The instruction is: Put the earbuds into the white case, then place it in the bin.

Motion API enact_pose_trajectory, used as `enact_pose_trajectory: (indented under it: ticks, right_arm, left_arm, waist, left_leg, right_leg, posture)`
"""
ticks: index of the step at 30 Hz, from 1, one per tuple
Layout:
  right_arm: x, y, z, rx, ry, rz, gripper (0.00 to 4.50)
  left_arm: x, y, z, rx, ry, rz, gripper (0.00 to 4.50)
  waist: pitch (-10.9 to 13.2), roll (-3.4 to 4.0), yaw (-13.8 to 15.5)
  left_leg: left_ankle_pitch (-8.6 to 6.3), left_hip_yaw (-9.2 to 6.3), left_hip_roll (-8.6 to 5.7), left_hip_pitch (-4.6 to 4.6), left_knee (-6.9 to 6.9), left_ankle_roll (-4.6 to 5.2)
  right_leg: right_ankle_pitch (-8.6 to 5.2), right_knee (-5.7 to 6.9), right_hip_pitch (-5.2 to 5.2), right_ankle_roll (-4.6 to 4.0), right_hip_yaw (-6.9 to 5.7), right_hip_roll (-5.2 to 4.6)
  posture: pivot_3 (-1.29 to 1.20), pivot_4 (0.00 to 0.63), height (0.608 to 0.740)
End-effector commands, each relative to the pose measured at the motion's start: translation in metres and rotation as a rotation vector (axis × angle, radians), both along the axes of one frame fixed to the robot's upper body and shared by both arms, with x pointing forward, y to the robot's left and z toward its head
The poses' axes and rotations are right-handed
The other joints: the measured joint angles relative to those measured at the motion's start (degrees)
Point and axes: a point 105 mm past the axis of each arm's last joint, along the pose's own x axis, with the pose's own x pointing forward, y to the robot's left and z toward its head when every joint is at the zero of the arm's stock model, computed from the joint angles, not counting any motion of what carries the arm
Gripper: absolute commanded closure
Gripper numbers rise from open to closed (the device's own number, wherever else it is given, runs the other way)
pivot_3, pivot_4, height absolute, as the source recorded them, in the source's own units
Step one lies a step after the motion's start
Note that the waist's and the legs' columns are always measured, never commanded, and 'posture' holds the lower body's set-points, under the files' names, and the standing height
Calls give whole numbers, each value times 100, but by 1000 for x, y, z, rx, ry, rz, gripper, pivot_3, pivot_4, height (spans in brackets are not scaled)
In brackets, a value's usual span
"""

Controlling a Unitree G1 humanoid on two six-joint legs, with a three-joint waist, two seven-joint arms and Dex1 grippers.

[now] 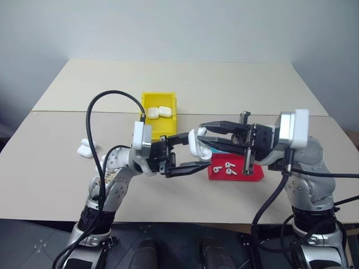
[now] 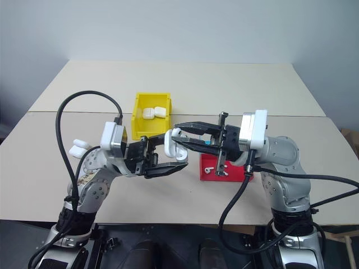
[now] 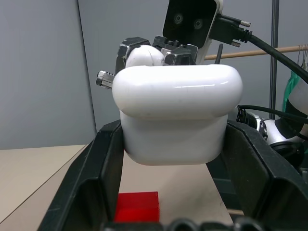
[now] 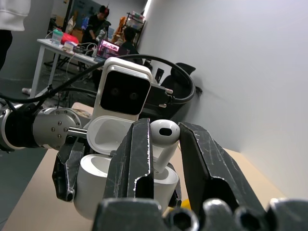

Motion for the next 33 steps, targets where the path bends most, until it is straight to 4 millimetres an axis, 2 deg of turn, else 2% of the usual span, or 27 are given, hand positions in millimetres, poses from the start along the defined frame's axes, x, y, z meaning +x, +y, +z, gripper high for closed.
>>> enact_pose_trajectory:
  ticks: [1, 18, 20, 24, 31, 33]
  right_arm:
    - [-2, -1, -1, -17, -28, -7, 3887]
    - [-1, -1, -15, -106, -6, 0, 3887]
    - [-1, -1, -15, -111, -10, 1, 3134]
    - [-2, -2, -15, -119, -22, 4, 1949]
    - [-6, -11, 0, -104, -42, 8, 1949]
    - [-1, -20, 13, -111, -14, -48, 1949]
  left_arm:
    - [-6, -1, 11, -25, -64, -10, 1710]
    - [-5, -1, 10, -27, -71, -1, 1710]
    - [-5, -1, 10, -26, -71, 0, 1710]
    - [-4, -1, 9, -22, -70, 1, 1710]
    - [-1, 2, 3, 6, -66, 16, 1710]
    - [-2, 7, -4, 37, -74, 28, 1710]
  waist:
    - [0, 0, 1]
    - [0, 0, 3]
    - [0, 0, 4]
    - [0, 0, 4]
    - [0, 0, 13]
    - [1, 1, 10]
  left_leg:
    - [0, 0, 0, 0, 0, 0]
    - [0, 0, 0, 0, 0, 0]
    - [0, 0, 0, 0, 0, 0]
    - [0, 0, 0, 0, 0, 0]
    - [0, 0, 0, -1, 0, 0]
    - [0, 0, 0, -1, 0, 0]
  right_leg:
    - [0, 0, 0, 0, 0, 0]
    - [0, -1, 0, 0, 0, 0]
    - [0, -1, 0, 0, 0, 0]
    - [0, -2, 0, 0, 0, 0]
    - [0, -2, 1, 0, 0, 0]
    - [0, -3, 1, 0, 0, 0]
  posture:
    - [0, 150, 740]
    - [0, 150, 740]
    - [0, 150, 740]
    - [0, 150, 740]
    - [0, 150, 740]
    - [0, 150, 740]
